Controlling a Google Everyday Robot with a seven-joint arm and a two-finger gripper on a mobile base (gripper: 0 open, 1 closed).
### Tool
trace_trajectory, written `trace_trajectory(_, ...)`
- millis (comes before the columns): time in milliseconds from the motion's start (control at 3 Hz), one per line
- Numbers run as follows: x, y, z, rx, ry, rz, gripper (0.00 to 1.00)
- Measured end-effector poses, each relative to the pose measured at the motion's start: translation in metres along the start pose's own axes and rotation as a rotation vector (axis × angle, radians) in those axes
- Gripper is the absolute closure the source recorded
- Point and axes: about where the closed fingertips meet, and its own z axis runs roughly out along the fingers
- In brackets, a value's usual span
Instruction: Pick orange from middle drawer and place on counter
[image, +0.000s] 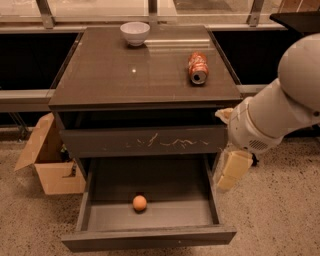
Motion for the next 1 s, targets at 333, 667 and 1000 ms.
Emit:
trace_trajectory(333, 0.001, 0.007, 0.040, -0.025, -0.050, -0.035, 0.00)
trace_trajectory(667, -0.002, 0.012, 0.089, -0.089, -0.134, -0.066, 0.00)
trace_trajectory(1000, -0.005, 0.015, 0.119, -0.142, -0.186, -0.075, 0.00)
